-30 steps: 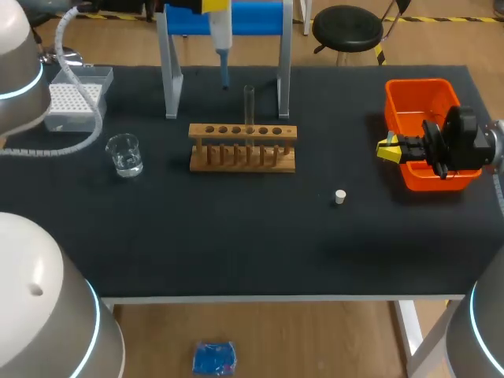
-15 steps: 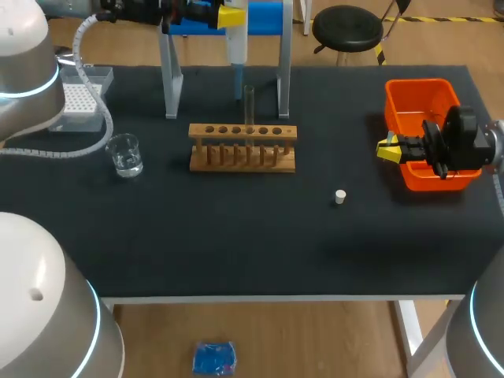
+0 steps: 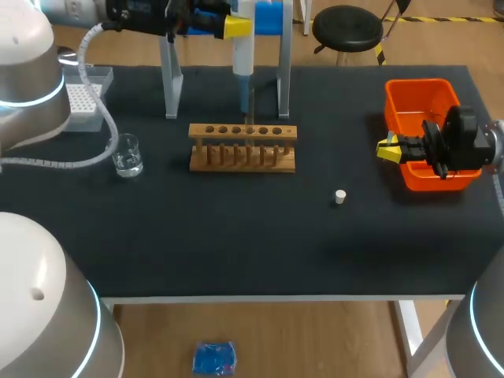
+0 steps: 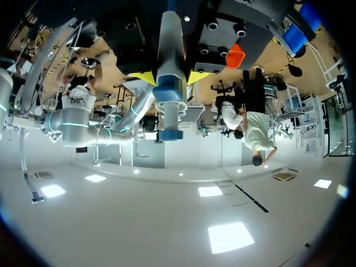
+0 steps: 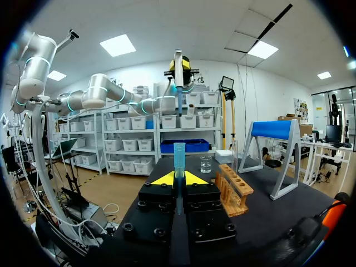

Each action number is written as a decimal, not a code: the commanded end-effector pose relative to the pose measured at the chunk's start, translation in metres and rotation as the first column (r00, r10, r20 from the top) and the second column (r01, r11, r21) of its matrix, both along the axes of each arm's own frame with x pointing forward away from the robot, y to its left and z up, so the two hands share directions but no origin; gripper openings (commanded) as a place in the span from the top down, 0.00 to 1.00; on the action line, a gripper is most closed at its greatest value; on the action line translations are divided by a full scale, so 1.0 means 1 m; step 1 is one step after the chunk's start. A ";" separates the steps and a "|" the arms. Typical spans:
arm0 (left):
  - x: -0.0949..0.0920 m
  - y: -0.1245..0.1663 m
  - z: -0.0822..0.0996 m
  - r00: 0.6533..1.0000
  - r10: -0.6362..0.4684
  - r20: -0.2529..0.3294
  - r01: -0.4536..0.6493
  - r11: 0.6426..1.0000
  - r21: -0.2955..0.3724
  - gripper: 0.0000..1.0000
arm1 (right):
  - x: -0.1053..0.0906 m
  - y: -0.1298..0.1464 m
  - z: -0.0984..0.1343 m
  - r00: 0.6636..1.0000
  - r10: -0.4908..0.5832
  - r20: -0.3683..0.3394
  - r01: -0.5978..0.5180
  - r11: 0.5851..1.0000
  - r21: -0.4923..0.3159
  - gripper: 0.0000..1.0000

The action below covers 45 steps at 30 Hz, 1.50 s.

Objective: Invert the test tube, pick up the pipette, mount the tip to pipette, aspirate from beaker and dispense into the tube, eject the tip, return the pipette, and cap with the stopper.

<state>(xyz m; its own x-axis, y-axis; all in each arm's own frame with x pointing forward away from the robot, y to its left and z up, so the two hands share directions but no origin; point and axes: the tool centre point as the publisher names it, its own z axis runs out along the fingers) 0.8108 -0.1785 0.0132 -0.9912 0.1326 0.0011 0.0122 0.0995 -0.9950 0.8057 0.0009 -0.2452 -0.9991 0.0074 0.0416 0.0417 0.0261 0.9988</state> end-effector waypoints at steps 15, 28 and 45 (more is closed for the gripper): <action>-0.007 -0.008 -0.005 0.999 -0.020 -0.034 0.020 1.000 -0.002 1.00 | -0.001 -0.001 0.000 1.000 0.001 0.001 -0.001 1.000 -0.001 1.00; -0.008 -0.009 -0.006 0.998 -0.023 -0.052 0.023 1.000 0.003 1.00 | -0.001 -0.001 0.000 1.000 0.001 0.001 -0.001 1.000 -0.001 1.00; -0.008 -0.009 -0.006 0.998 -0.023 -0.052 0.023 1.000 0.003 1.00 | -0.003 0.010 0.004 0.999 0.021 0.024 -0.021 1.000 -0.003 1.00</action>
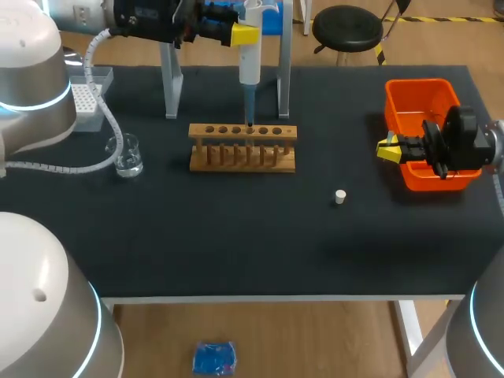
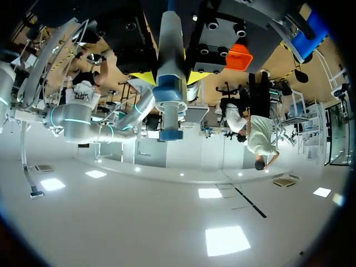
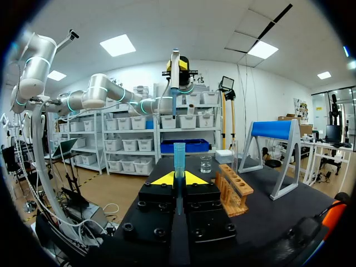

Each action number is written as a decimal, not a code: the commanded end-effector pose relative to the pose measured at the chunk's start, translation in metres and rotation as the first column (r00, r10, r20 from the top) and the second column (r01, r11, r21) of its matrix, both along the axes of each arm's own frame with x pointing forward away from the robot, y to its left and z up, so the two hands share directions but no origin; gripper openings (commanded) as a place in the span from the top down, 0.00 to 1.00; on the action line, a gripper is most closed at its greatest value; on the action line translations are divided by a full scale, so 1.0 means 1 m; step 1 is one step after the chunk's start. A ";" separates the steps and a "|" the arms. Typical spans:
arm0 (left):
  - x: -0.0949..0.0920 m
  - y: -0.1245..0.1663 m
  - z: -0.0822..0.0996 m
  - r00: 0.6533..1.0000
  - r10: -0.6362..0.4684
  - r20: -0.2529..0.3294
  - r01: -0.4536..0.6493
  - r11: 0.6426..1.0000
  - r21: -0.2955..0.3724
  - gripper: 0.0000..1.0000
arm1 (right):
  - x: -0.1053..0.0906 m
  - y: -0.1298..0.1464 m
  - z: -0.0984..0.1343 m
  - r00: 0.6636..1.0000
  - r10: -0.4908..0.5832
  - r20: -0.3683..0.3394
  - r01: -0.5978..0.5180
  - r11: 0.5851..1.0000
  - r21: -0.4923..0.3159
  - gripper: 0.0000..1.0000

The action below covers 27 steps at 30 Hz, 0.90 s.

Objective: Invert the test tube, pick up the pipette, mount the tip to pipette, aspirate from beaker and dispense into the tube, eject the tip, return the pipette, and cap with the stopper.

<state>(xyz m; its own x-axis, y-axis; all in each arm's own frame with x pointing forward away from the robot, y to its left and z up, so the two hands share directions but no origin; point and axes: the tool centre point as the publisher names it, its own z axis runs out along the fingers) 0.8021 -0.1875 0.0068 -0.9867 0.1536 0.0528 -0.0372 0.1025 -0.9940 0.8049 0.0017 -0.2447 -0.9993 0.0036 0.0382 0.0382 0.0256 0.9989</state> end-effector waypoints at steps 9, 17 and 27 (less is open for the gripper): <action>0.000 0.000 0.001 1.000 -0.002 0.000 0.002 1.000 0.001 1.00 | -0.007 0.058 0.013 0.991 0.037 0.126 -0.031 0.998 -0.048 1.00; 0.000 0.000 0.001 1.000 -0.002 0.000 0.002 1.000 0.001 1.00 | -0.004 0.103 0.006 0.984 0.017 0.177 -0.006 0.998 -0.061 1.00; 0.000 0.000 0.001 1.000 -0.002 0.000 0.002 1.000 0.001 1.00 | -0.010 0.162 0.008 0.967 0.055 0.250 -0.033 0.995 -0.091 1.00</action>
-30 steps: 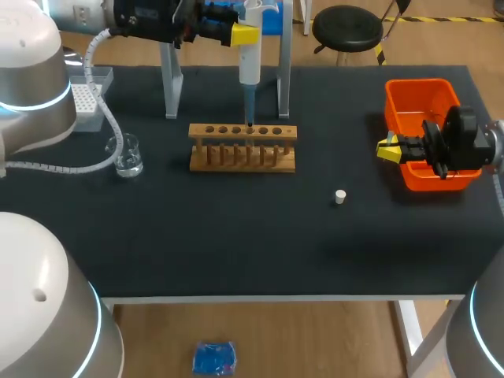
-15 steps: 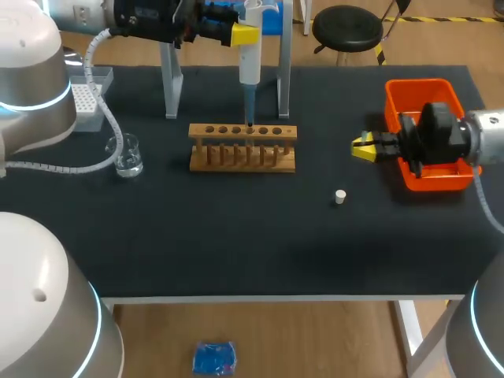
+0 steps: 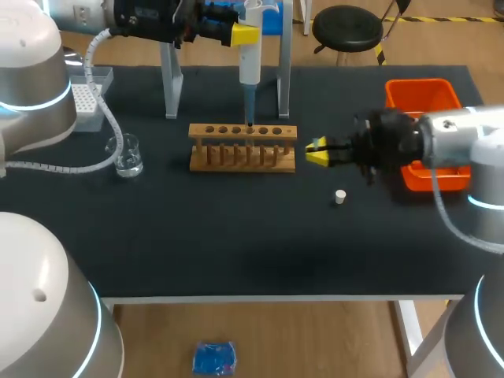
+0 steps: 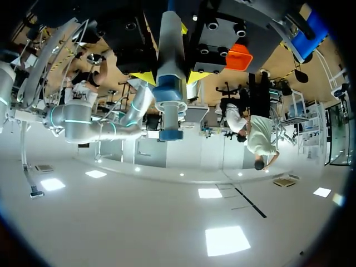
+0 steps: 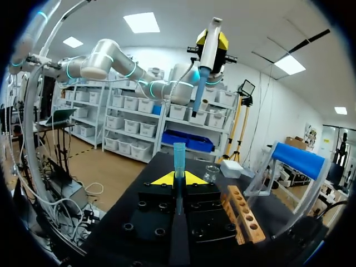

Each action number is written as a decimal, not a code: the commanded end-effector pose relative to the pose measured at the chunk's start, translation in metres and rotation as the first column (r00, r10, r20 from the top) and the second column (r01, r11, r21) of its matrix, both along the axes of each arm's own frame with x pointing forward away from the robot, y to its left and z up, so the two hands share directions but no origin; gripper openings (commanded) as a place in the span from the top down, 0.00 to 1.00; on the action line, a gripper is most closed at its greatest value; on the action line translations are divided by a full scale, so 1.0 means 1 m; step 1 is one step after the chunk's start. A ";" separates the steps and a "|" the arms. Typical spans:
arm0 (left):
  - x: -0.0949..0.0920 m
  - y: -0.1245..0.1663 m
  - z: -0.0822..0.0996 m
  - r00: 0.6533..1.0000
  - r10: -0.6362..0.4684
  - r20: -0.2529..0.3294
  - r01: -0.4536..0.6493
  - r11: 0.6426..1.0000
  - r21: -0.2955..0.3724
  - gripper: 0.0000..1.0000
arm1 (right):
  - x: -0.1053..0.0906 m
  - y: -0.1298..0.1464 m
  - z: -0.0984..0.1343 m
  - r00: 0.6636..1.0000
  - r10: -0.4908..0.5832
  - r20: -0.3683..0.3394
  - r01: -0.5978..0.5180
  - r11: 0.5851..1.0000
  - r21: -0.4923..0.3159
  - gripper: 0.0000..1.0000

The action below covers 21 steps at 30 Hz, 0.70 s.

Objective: Invert the test tube, pick up the pipette, mount the tip to pipette, aspirate from beaker and dispense into the tube, eject the tip, return the pipette, and cap with the stopper.

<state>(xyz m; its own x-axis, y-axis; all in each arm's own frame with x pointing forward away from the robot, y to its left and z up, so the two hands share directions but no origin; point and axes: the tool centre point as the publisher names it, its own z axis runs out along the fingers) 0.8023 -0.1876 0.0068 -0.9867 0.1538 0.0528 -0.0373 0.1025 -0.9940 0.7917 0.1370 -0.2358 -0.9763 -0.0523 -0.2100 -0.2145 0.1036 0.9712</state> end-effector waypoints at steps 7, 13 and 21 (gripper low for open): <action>0.000 0.000 0.001 1.000 -0.002 0.000 0.002 1.000 0.001 1.00 | 0.013 0.057 0.003 0.999 -0.009 0.036 0.009 1.000 -0.008 1.00; 0.000 0.000 0.001 1.000 -0.002 0.000 0.002 1.000 0.001 1.00 | 0.018 0.078 0.010 0.999 0.001 0.042 -0.001 1.000 -0.008 1.00; 0.000 0.000 0.001 1.000 -0.002 0.000 0.002 1.000 0.001 1.00 | 0.016 0.093 0.013 0.999 0.020 0.050 -0.019 1.000 -0.012 1.00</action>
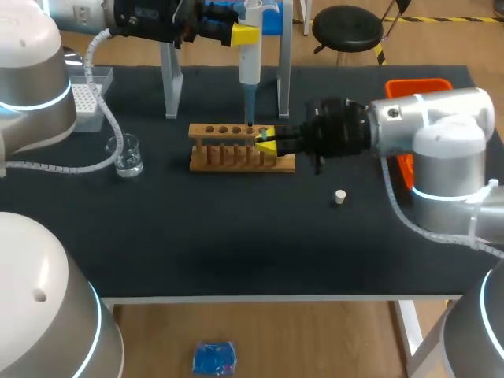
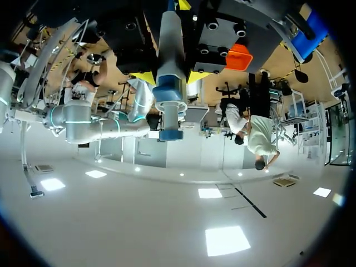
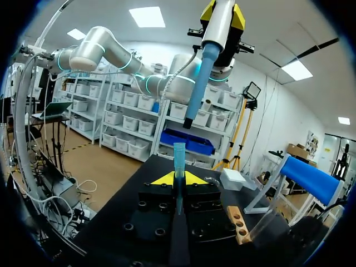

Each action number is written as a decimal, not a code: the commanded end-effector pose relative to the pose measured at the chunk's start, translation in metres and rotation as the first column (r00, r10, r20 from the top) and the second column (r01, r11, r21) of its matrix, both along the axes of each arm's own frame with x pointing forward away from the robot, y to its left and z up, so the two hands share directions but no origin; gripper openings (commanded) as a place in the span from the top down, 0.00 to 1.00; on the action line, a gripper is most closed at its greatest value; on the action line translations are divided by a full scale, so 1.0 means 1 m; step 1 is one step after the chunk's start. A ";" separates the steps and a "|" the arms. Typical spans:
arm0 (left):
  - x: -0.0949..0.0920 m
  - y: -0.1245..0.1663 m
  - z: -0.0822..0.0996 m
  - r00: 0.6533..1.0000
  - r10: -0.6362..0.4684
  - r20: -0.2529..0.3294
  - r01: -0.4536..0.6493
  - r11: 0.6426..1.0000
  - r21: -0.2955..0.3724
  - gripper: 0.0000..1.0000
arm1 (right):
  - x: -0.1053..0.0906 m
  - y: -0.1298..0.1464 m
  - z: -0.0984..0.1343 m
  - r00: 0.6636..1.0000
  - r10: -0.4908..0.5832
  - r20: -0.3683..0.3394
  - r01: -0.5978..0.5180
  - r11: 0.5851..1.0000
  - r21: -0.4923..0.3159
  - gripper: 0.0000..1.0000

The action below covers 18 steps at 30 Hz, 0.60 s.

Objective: Invert the test tube, pick up the pipette, mount the tip to pipette, aspirate from beaker and dispense into the tube, eject the tip, return the pipette, and cap with the stopper.

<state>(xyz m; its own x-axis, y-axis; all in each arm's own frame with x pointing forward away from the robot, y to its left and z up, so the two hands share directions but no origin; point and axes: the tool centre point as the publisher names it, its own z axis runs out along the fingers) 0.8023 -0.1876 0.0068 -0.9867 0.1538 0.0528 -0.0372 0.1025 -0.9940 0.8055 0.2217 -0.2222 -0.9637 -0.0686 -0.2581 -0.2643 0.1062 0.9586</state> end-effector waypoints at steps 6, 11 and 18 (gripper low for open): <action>0.000 0.000 0.001 1.000 -0.002 0.000 0.002 1.000 0.001 1.00 | 0.005 0.012 0.001 1.000 0.005 -0.005 -0.005 1.000 -0.008 1.00; 0.000 0.000 0.001 1.000 -0.002 0.000 0.002 1.000 0.001 1.00 | 0.006 0.013 0.006 1.000 0.007 -0.004 -0.007 1.000 -0.002 1.00; 0.000 0.000 0.001 1.000 -0.002 0.000 0.002 1.000 0.001 1.00 | 0.005 0.015 0.012 1.000 0.014 0.003 -0.014 1.000 0.004 1.00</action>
<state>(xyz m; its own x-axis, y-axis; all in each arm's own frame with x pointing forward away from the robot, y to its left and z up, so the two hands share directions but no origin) 0.8023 -0.1876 0.0068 -0.9867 0.1538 0.0528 -0.0372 0.1025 -0.9940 0.8108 0.2372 -0.2113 -0.9618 -0.0794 -0.2619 -0.2690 0.0980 0.9581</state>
